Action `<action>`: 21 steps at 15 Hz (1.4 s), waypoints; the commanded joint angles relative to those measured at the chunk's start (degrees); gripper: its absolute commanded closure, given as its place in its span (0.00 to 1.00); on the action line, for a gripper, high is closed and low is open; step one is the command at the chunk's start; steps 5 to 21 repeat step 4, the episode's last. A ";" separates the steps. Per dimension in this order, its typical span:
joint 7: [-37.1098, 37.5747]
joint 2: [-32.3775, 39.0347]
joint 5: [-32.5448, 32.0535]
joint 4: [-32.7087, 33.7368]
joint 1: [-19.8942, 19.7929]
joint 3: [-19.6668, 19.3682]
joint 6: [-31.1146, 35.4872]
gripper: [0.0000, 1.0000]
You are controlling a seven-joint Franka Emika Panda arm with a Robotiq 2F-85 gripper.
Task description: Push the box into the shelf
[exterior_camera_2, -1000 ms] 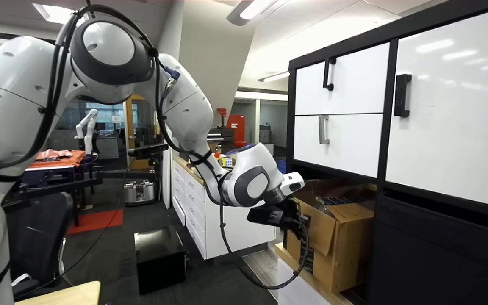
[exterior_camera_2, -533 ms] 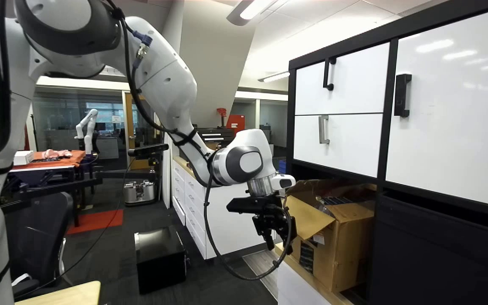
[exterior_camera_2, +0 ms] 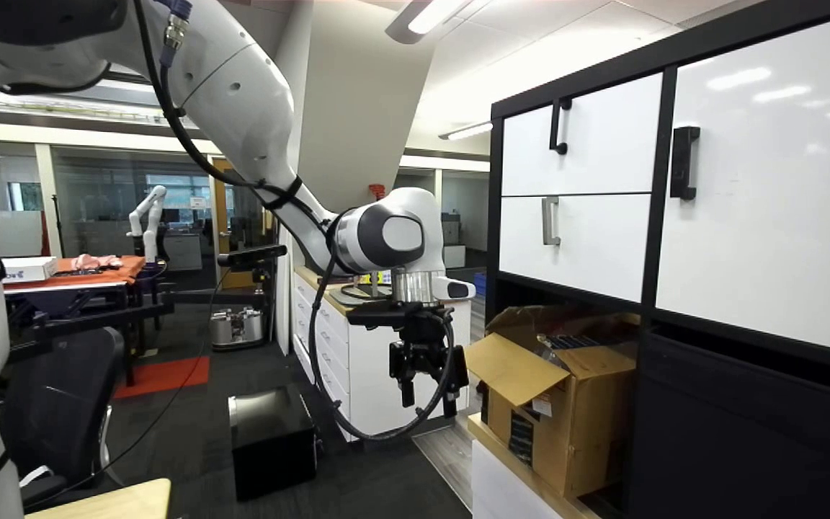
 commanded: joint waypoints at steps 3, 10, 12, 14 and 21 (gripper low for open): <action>0.12 -0.11 -0.19 -0.01 -4.20 4.57 -0.26 0.00; 0.13 0.12 -0.20 0.01 -4.26 4.64 -0.25 0.00; 0.13 0.12 -0.20 0.01 -4.26 4.64 -0.25 0.00; 0.13 0.12 -0.20 0.01 -4.26 4.64 -0.25 0.00; 0.13 0.12 -0.20 0.01 -4.26 4.64 -0.25 0.00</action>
